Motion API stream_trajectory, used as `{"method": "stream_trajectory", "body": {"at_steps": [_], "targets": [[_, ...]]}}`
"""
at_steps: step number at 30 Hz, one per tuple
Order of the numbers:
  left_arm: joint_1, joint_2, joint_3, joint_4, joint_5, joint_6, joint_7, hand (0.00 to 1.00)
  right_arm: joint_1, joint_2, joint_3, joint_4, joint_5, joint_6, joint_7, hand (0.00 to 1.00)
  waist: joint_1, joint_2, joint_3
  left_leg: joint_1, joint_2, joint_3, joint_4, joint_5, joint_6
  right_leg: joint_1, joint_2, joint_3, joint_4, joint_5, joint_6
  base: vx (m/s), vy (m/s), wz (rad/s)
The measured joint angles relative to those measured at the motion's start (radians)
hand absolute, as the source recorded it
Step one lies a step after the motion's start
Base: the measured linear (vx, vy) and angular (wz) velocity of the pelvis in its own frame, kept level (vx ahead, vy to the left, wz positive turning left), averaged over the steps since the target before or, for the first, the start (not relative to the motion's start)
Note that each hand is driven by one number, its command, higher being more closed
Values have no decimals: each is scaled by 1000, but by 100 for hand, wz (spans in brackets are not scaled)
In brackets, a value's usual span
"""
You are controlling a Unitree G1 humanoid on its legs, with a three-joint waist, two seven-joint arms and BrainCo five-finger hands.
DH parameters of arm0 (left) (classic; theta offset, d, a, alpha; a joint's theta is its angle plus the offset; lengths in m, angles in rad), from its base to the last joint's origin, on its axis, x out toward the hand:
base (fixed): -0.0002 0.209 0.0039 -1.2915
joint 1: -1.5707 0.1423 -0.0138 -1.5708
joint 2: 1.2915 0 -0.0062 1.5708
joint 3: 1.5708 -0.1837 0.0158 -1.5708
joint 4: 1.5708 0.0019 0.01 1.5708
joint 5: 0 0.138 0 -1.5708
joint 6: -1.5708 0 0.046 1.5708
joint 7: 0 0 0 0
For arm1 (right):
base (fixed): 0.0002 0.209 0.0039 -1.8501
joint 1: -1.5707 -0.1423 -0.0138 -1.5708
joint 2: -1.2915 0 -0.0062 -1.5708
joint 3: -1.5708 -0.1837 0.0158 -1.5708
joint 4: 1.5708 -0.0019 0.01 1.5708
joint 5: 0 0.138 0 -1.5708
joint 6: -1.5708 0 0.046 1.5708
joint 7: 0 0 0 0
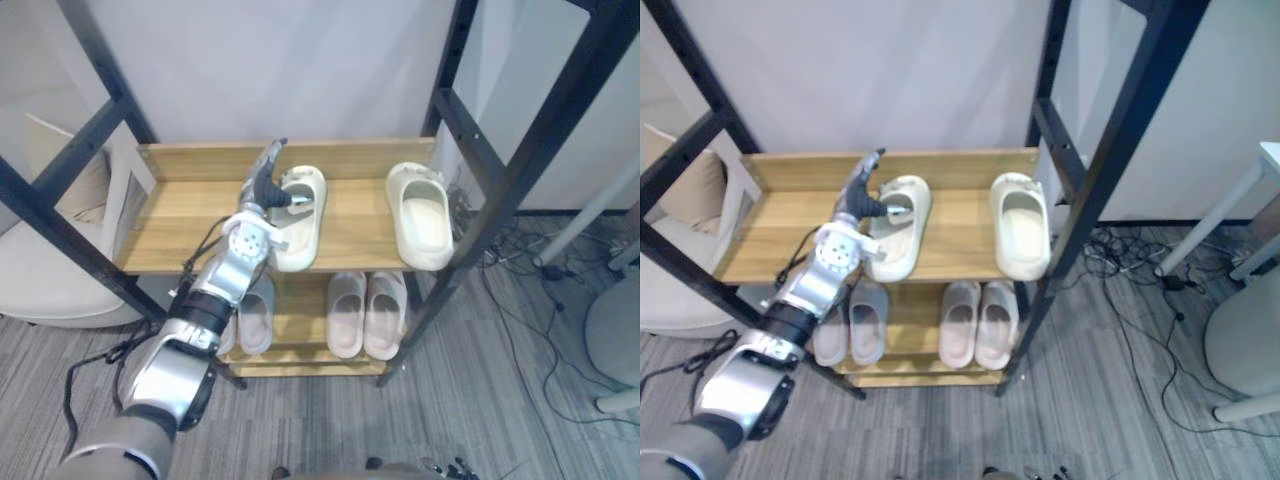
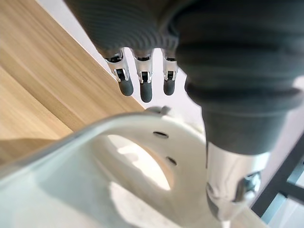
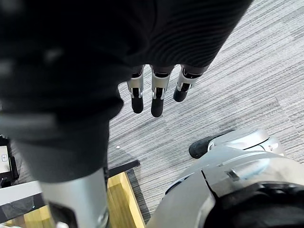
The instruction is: Organize the slippers on the shoe rack
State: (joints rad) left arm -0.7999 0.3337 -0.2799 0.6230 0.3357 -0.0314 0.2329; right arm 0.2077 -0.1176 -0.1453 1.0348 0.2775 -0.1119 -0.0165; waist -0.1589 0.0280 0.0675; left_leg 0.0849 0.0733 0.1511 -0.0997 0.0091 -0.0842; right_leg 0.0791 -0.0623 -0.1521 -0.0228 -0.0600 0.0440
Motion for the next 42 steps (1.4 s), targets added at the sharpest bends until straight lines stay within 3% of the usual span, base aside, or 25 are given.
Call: {"method": "stream_trajectory", "body": {"at_steps": [11,29,42], "targets": [[-103,15,-25,127,95,10,-20,100,-2,-2,-8,-1,6,-2,0,0,-10,15,9,-11,1,8,7,0,0,-13,1,14,-1,9,0,-20,2,-2],[-147,38,-61,154,105,18,-16,100,-9,-3,-8,-1,7,-1,0,0,-23,30,18,-13,1,28,0,0,0,-24,1,29,-9,18,-1,2,0,-3],[-171,-19,-101,145,114,27,26,100,-10,-7,-15,-12,7,-2,-4,0,-29,46,27,-14,0,41,-2,0,0,-28,2,44,-18,26,0,-2,0,-2]]}}
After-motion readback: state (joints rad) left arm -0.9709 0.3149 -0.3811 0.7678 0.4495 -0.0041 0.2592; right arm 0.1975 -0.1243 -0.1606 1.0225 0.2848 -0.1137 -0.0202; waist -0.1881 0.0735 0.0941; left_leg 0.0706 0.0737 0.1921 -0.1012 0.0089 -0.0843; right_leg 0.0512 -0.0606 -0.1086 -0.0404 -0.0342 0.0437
